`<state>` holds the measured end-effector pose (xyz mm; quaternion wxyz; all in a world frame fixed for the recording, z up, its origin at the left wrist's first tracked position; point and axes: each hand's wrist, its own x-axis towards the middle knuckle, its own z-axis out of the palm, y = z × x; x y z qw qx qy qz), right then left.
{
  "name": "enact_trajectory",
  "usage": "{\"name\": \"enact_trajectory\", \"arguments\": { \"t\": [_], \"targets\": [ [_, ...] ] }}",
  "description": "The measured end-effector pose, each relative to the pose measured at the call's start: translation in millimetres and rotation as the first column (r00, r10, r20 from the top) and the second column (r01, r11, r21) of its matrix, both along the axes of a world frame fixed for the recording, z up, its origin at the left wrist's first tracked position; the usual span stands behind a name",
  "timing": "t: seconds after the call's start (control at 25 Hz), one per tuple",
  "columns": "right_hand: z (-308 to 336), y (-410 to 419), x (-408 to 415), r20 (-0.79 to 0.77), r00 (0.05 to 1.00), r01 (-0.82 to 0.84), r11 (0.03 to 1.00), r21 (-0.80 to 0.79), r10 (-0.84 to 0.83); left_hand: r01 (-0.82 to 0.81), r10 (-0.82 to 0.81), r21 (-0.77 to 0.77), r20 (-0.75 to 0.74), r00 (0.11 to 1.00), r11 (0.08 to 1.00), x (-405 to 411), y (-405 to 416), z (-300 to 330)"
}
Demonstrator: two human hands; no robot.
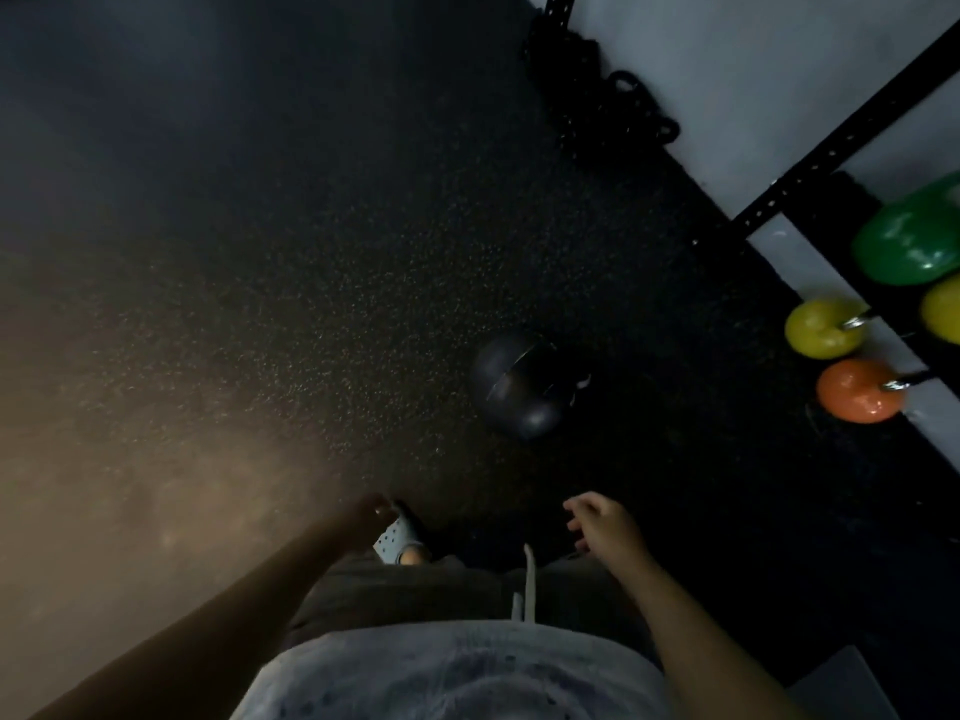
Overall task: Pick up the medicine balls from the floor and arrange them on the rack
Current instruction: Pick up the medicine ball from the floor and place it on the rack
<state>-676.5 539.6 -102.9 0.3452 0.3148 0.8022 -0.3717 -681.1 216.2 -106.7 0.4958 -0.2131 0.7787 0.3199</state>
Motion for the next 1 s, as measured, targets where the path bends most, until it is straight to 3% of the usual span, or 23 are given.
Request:
{"name": "enact_trajectory", "arguments": {
  "t": [0.32,0.48,0.72,0.88,1.0],
  "targets": [
    [-52,101,-182,0.102,0.995,-0.004,0.996,-0.095,0.014,-0.060,0.056,-0.136,-0.037,0.998,0.989,-158,97,-31],
    [-112,155,-271,0.202,0.979,0.004,0.994,-0.112,0.019,-0.222,0.219,-0.182,-0.038,0.975,0.958,-221,154,-93],
    [-276,170,-363,0.227,0.973,0.073,0.989,-0.125,-0.043,-0.496,0.495,-0.139,-0.046,0.868,0.857,-302,198,-251],
    [-396,155,-408,0.245,0.969,0.045,0.993,-0.108,-0.017,-0.663,0.666,-0.130,-0.030,0.746,0.737,-326,196,-365],
    [-452,142,-412,0.290,0.956,0.072,0.989,-0.129,-0.032,-0.787,0.796,-0.151,0.009,0.605,0.599,-325,189,-426]
  ]
}}
